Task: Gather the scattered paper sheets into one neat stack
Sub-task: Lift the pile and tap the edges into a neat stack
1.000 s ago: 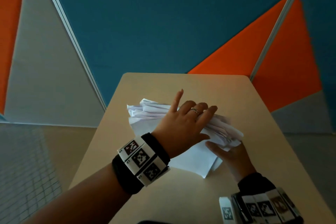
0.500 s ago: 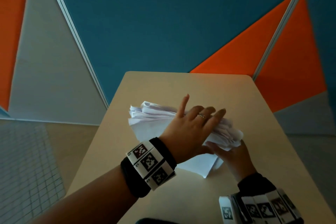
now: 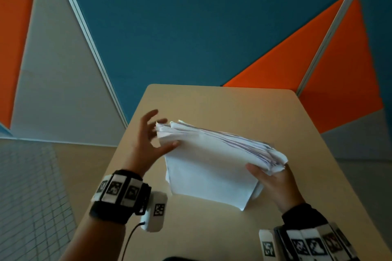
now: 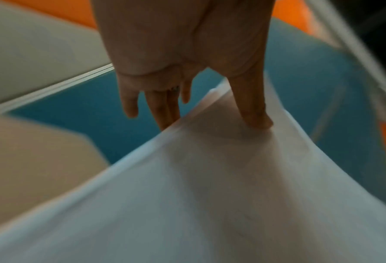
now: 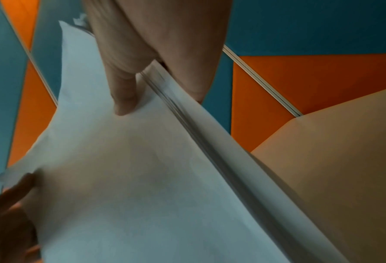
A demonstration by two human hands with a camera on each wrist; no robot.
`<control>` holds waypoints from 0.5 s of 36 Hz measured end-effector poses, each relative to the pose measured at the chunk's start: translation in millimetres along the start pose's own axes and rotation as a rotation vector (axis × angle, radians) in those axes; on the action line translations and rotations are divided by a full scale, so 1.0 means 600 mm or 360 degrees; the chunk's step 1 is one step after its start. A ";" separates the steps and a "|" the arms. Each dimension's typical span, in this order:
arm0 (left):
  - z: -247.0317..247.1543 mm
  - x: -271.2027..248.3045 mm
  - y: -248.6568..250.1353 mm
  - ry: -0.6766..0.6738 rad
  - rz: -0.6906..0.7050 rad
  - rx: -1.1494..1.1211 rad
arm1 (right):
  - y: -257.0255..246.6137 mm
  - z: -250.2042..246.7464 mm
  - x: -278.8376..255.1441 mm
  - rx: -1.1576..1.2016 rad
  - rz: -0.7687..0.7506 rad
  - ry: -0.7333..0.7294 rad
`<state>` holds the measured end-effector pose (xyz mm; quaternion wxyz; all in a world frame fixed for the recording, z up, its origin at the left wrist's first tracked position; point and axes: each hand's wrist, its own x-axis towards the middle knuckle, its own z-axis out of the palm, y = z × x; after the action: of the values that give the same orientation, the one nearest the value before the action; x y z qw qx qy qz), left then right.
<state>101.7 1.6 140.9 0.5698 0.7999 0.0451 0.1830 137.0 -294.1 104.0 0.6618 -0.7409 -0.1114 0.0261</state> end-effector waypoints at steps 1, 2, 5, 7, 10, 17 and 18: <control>0.003 -0.001 -0.010 -0.0075 -0.0189 -0.0257 | -0.001 0.001 0.002 -0.0006 0.0005 -0.0006; 0.005 -0.004 -0.021 -0.0145 -0.0287 -0.0412 | -0.004 0.002 0.004 -0.0010 0.0001 -0.0015; 0.028 -0.003 -0.028 -0.0167 -0.0378 -0.0397 | -0.016 0.009 0.004 -0.0044 -0.0053 -0.0046; 0.035 -0.008 -0.007 -0.0080 -0.0303 -0.0436 | -0.029 0.009 0.002 -0.0043 -0.0130 -0.0030; 0.040 -0.012 0.026 0.0012 -0.0141 -0.0544 | -0.046 -0.002 0.001 0.0012 -0.0194 0.0075; 0.076 -0.025 0.036 0.0276 -0.0104 -0.0736 | -0.036 0.010 -0.008 -0.0220 -0.0473 0.0270; 0.083 -0.026 0.041 0.0320 -0.0101 -0.0749 | -0.042 0.016 -0.014 -0.0217 -0.0482 0.0333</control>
<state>100.7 -56.0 145.7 0.7383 0.6213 0.0830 0.2490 124.0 -283.8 126.6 0.6144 -0.7574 -0.1538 -0.1586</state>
